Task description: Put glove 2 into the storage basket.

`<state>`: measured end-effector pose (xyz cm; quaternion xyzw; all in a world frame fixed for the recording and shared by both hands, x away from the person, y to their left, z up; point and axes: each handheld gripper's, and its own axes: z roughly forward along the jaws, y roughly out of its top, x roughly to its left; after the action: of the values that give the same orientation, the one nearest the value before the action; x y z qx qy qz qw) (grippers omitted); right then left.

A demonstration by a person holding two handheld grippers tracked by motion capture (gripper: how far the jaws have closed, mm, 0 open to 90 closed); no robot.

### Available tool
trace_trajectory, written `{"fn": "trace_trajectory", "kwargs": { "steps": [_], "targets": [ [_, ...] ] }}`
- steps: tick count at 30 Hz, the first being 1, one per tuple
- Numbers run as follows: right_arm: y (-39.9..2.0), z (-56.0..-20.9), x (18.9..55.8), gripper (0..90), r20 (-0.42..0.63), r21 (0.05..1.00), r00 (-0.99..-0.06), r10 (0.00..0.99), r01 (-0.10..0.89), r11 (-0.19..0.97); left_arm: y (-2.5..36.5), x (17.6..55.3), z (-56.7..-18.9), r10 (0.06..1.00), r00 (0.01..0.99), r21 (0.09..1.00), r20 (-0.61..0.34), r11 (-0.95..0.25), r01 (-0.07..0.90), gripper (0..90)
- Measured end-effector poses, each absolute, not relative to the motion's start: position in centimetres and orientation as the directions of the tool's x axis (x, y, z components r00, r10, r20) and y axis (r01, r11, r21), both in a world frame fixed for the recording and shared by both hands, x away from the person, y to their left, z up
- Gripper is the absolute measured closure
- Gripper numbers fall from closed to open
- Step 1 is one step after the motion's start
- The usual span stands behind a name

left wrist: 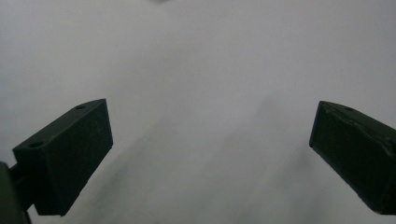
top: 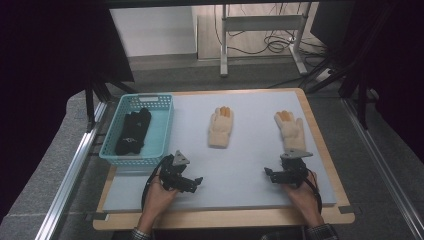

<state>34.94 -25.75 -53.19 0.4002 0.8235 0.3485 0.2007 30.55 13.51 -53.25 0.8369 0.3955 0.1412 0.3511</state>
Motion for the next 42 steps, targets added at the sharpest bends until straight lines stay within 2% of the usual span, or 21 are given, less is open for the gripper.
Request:
{"fn": "trace_trajectory", "kwargs": {
  "steps": [9,12,17,24,27,29,36,42],
  "targets": [
    [-25.8,-53.2,35.0,18.9,-0.049,0.732,-0.596,0.802,0.525,0.435,14.2,30.0,-54.6,0.777,0.63,0.679,-0.007,-0.459,0.574,0.1],
    [-25.7,-53.2,35.0,18.9,-0.049,0.732,-0.596,0.802,0.525,0.435,14.5,30.1,-55.0,0.779,0.625,0.689,-0.05,-0.426,0.586,0.0],
    [-25.7,-53.1,34.8,19.7,-0.05,0.731,-0.588,0.808,0.529,0.43,14.5,30.1,-55.0,0.777,0.628,0.69,-0.044,-0.431,0.581,0.0],
    [-25.3,-52.6,34.8,30.3,-0.047,0.734,-0.596,0.802,0.524,0.433,14.5,30.1,-55.0,0.777,0.628,0.692,-0.043,-0.43,0.58,0.0],
    [-25.0,-52.1,35.3,34.7,-0.005,0.74,-0.604,0.797,0.534,0.409,14.5,30.1,-55.0,0.778,0.627,0.692,-0.043,-0.429,0.58,0.0],
    [-24.6,-51.7,35.7,36.2,0.015,0.742,-0.611,0.792,0.537,0.4,14.5,30.1,-55.0,0.778,0.627,0.692,-0.043,-0.43,0.58,0.0],
    [-21.7,-50.1,37.5,42.0,-0.013,0.729,-0.658,0.753,0.509,0.458,14.5,30.1,-55.0,0.778,0.627,0.692,-0.043,-0.429,0.58,0.0],
    [-20.0,-49.6,39.0,42.8,0.0,0.738,-0.682,0.731,0.493,0.46,14.5,30.1,-55.0,0.778,0.626,0.693,-0.043,-0.429,0.58,0.1]
  ]
}}
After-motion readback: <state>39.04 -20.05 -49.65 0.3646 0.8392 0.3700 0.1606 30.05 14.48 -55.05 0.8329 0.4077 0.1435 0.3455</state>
